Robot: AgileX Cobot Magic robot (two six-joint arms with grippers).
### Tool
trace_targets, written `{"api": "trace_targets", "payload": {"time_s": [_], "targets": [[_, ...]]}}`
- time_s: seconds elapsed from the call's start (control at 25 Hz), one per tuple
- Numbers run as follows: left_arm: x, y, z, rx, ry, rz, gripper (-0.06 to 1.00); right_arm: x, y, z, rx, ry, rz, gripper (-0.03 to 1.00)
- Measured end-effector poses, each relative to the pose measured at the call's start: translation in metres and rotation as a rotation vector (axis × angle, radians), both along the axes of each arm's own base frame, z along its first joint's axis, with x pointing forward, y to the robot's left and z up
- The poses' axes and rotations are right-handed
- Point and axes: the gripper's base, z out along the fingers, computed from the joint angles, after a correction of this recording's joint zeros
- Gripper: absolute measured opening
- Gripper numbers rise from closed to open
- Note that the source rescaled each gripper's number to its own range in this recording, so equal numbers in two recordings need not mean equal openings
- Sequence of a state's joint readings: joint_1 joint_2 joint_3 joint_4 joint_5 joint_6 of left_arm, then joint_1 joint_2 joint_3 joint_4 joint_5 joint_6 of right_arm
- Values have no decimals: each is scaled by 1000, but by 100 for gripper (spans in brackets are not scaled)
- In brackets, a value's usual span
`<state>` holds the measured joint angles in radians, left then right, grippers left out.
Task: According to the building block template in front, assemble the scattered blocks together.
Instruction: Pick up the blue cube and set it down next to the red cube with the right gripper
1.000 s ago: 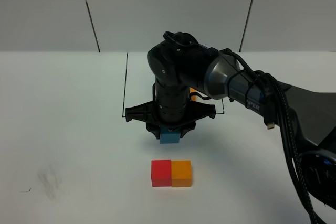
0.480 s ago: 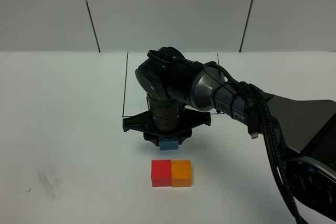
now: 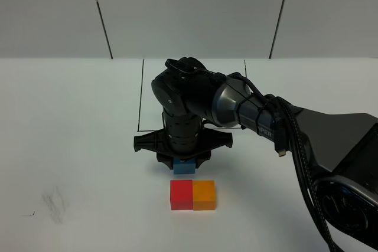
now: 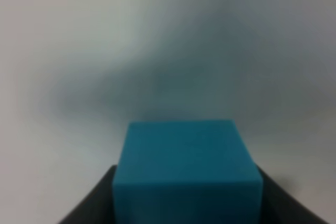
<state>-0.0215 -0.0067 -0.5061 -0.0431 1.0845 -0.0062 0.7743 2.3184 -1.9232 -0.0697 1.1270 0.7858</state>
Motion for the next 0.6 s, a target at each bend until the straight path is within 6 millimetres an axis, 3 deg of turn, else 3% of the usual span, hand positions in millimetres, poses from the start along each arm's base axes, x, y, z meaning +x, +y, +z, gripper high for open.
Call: {"api": "trace_targets", "payload": {"time_s": [0.6], "targets": [[0,2,0,18,0,13,93,0,1,-8,-6,16,-1,22]]}}
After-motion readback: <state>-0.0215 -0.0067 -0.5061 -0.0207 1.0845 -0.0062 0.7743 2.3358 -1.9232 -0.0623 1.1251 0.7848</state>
